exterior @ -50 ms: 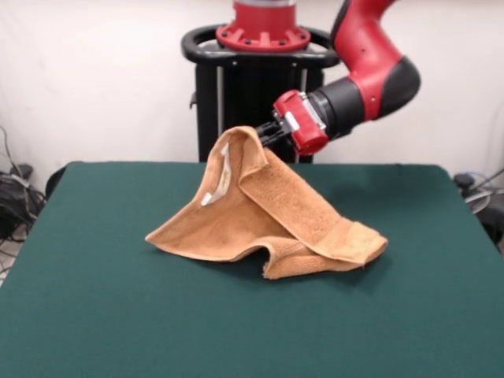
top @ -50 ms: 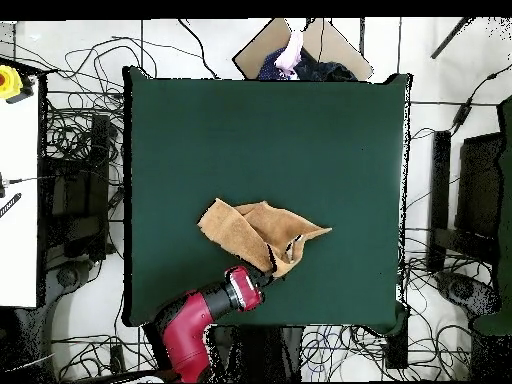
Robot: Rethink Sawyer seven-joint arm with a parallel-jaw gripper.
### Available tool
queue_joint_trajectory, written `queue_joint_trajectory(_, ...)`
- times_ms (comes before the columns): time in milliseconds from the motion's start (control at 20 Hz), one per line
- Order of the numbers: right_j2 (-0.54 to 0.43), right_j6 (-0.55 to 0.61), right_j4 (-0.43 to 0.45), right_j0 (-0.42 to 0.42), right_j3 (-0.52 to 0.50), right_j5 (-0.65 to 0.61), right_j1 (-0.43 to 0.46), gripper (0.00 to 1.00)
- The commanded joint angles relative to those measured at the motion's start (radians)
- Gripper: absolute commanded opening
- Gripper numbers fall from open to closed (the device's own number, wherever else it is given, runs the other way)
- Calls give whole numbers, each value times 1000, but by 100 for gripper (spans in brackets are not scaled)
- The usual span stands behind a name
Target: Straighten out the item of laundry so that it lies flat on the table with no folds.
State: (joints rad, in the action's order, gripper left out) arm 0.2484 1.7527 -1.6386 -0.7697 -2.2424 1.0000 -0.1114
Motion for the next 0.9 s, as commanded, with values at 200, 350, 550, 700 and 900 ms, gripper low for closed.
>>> queue_joint_trajectory(200,-254,352,-210,-46,167,126,111,0)
queue_joint_trajectory(350,-272,321,-219,-52,159,133,116,0)
queue_joint_trajectory(550,-294,250,-228,-48,142,133,91,0)
queue_joint_trajectory(700,-305,224,-249,-46,142,148,78,0)
queue_joint_trajectory(900,-302,255,-246,-45,141,140,73,0)
